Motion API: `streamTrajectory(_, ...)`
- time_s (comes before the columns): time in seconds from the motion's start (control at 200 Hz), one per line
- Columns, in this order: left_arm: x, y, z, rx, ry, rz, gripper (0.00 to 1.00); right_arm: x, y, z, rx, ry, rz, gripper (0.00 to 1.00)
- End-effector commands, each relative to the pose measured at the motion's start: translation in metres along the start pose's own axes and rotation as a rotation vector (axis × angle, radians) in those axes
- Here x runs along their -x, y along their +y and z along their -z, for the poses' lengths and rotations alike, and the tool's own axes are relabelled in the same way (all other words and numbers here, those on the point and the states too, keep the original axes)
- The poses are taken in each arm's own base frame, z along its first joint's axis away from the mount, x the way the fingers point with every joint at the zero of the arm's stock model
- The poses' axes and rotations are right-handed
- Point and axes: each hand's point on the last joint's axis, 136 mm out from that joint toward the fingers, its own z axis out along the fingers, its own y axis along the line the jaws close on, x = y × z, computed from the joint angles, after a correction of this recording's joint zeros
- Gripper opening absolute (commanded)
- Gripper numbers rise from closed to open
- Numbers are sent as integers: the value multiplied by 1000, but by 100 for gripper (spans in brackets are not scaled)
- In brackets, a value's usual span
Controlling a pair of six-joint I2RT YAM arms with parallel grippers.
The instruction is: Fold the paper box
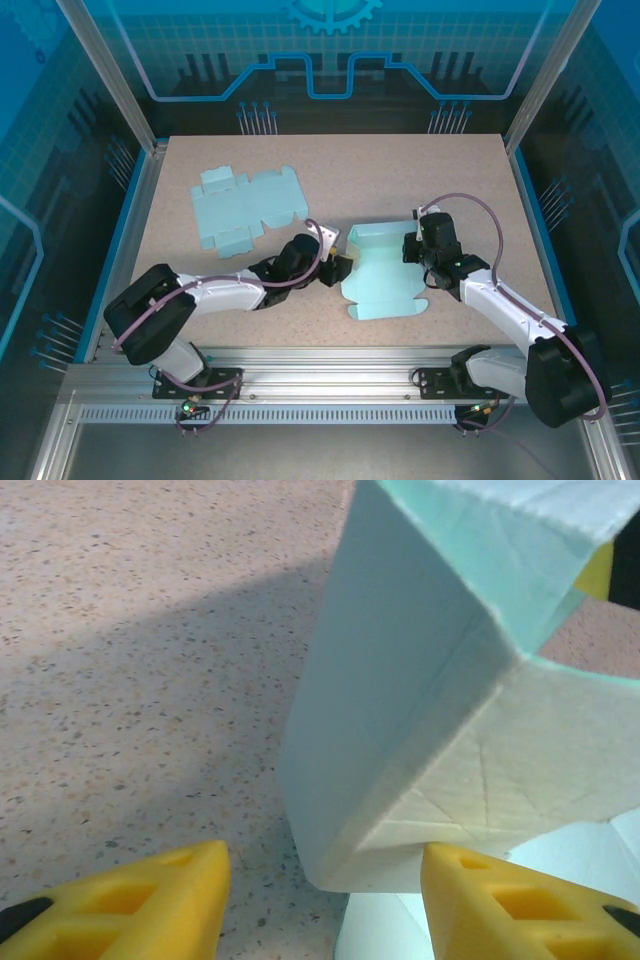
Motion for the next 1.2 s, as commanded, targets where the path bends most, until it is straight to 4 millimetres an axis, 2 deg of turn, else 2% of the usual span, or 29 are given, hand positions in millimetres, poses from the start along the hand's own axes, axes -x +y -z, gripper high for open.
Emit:
streamTrajectory(0.0, 16, -19, -6, -58, -38, -67, 56, 6, 7, 2, 22, -24, -5, 0)
streamTrajectory(0.075, 19, -21, -10, -54, -45, -89, 56, 7, 7, 3, 22, -26, -6, 0)
streamTrajectory(0.145, 23, -15, -13, -13, -57, -105, 55, 6, 7, 3, 22, -25, -5, 0)
streamTrajectory(0.265, 39, -10, -15, 34, -109, -135, 53, 7, 7, 3, 23, -26, -5, 0)
streamTrajectory(0.545, 68, 13, -23, 203, -222, -159, 39, 6, 8, 2, 29, -24, -5, 0)
streamTrajectory(0.71, 81, 16, -27, 307, -277, -217, 30, 4, 10, 1, 41, -16, -4, 0)
streamTrajectory(0.89, 89, 10, -32, 347, -317, -258, 24, 4, 11, -1, 45, -10, -5, 0)
streamTrajectory(1.041, 98, 17, -25, 417, -370, -238, 15, 4, 11, 0, 43, -12, -5, 0)
streamTrajectory(1.196, 105, 36, -13, 552, -416, -177, 6, 4, 13, 0, 52, -11, -5, 0)
